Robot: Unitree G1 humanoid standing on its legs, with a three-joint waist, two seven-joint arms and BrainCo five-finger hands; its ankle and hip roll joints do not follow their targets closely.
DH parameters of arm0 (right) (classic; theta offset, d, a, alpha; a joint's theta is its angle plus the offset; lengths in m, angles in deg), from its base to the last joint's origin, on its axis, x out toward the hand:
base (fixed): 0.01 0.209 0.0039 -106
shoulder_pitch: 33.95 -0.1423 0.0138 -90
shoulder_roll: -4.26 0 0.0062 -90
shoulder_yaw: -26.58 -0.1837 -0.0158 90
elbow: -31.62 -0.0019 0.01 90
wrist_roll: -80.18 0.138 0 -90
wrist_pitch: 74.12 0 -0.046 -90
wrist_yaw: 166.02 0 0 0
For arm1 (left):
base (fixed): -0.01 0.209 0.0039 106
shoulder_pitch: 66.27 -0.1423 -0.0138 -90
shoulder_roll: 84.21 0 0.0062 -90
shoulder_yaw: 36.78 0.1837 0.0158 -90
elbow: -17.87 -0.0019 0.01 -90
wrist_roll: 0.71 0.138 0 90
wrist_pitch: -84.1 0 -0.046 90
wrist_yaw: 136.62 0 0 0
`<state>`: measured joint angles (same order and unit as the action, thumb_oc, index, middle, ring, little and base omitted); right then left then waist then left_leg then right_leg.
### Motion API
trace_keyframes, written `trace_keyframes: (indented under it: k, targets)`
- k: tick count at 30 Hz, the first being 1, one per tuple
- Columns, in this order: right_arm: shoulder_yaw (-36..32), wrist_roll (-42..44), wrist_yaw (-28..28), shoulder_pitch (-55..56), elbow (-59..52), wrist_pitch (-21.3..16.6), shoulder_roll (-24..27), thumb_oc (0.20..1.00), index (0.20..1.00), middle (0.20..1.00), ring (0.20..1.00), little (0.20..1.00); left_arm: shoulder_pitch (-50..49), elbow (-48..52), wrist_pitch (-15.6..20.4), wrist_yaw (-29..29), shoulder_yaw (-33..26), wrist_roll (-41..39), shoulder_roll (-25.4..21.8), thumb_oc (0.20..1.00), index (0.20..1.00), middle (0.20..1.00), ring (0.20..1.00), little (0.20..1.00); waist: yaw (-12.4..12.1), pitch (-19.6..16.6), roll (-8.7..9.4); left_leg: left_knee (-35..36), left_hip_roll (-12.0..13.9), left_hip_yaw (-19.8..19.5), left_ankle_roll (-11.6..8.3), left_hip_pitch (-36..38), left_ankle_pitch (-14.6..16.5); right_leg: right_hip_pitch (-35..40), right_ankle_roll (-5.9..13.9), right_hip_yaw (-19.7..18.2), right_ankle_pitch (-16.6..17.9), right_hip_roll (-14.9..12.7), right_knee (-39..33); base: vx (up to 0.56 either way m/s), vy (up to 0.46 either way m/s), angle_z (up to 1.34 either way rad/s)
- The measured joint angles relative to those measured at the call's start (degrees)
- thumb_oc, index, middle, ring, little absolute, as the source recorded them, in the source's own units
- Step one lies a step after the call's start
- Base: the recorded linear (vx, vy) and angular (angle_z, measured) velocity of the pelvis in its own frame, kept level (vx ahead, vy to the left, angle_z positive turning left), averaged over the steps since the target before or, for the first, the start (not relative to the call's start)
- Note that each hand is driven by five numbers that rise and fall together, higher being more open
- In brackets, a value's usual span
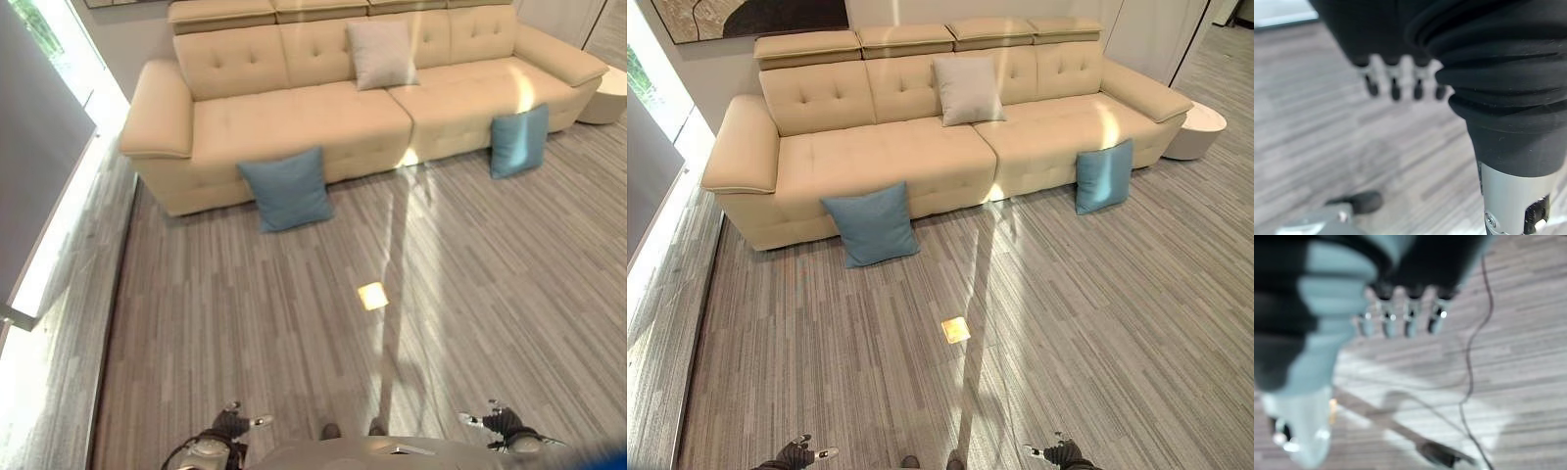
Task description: Pick up all the scattered cushions and arrange them neatly on the sofa.
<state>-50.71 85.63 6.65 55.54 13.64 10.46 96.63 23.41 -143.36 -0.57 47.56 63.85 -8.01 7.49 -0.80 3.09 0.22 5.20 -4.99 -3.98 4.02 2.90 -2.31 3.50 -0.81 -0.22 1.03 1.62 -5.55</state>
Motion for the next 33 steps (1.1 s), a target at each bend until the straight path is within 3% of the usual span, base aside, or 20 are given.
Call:
trace_keyframes:
  k: [16, 22, 27, 29, 30, 31, 33]
  targets:
    - [-0.8, 0.0, 0.4, 0.3, 0.1, 0.7, -0.6, 1.0, 1.0, 1.0, 1.0, 1.0, 0.1, 0.0, -0.2, 0.0, 0.0, 0.1, 0.1, 1.0, 1.0, 1.0, 1.0, 1.0, -0.3, 0.7, 1.15, 0.0, 0.0, 0.3, 0.02, 0.1, 0.0, -0.1, 0.0, -0.3, 0.0, 0.0, 0.0, 0.01, 0.017, -0.01]
    - [-0.5, -0.1, 0.4, -0.2, 0.2, 1.2, -1.5, 1.0, 1.0, 1.0, 1.0, 1.0, 1.5, 0.0, -0.3, 0.0, 0.2, 0.1, 0.0, 1.0, 1.0, 1.0, 1.0, 1.0, -1.9, 1.9, 1.97, -0.6, -0.2, 0.8, 0.16, -1.8, 0.1, -2.3, 0.21, -1.1, 0.1, 0.0, 1.2, -0.02, 0.079, -0.06]
    - [-0.1, -0.1, 0.4, -3.3, 0.3, 1.6, -1.6, 1.0, 1.0, 1.0, 1.0, 1.0, 2.4, -0.1, -0.7, 0.0, 0.3, 0.1, 0.0, 1.0, 1.0, 1.0, 1.0, 1.0, -2.2, 4.5, 1.39, -2.0, -0.6, 1.4, 1.55, -2.0, 1.2, -5.3, 1.34, -1.5, -2.6, -0.3, 8.3, 0.01, 0.107, -0.07]
    - [1.7, -0.1, 0.4, -4.8, 0.2, 1.7, -1.5, 1.0, 1.0, 1.0, 1.0, 1.0, 3.6, -1.0, -0.8, 0.0, 0.6, 0.1, 0.0, 1.0, 1.0, 1.0, 1.0, 1.0, -1.9, 6.3, 0.41, -2.9, -0.2, 0.4, 2.17, -1.9, 1.1, -8.4, 3.0, -1.5, -3.9, 0.1, 16.6, 0.04, 0.054, 0.31]
    - [2.1, -0.1, 0.5, -5.0, -0.2, 1.7, -1.9, 1.0, 1.0, 1.0, 1.0, 1.0, 5.2, -1.0, -0.9, 0.0, 0.6, 0.1, -0.1, 1.0, 1.0, 1.0, 1.0, 1.0, -1.8, 7.3, 0.19, -3.6, -0.2, -1.0, 2.69, -1.8, 1.6, -12.3, 4.68, -2.4, -6.2, -0.1, 25.0, 0.16, 0.02, 0.61]
    - [2.1, -0.1, 0.5, -5.0, -0.3, 1.8, -2.1, 1.0, 1.0, 1.0, 1.0, 1.0, 5.5, -1.0, -0.9, 0.1, 0.5, 0.1, -0.2, 1.0, 1.0, 1.0, 1.0, 1.0, -1.8, 7.2, 0.65, -3.6, -0.7, -1.7, 2.81, -1.6, 1.7, -13.8, 5.31, -3.3, -6.9, -1.0, 28.0, 0.17, -0.029, 0.66]
    - [2.4, -0.1, 0.4, -5.4, -1.9, 1.8, -2.1, 1.0, 1.0, 1.0, 1.0, 1.0, 5.4, -1.1, -0.9, 0.2, 0.4, 0.1, -0.2, 1.0, 1.0, 1.0, 1.0, 1.0, -2.1, 7.3, 1.48, -2.1, -1.5, -4.2, 2.47, 0.1, 1.5, -15.1, 4.59, -6.5, -7.4, -1.1, 26.9, 0.18, -0.126, 0.47]
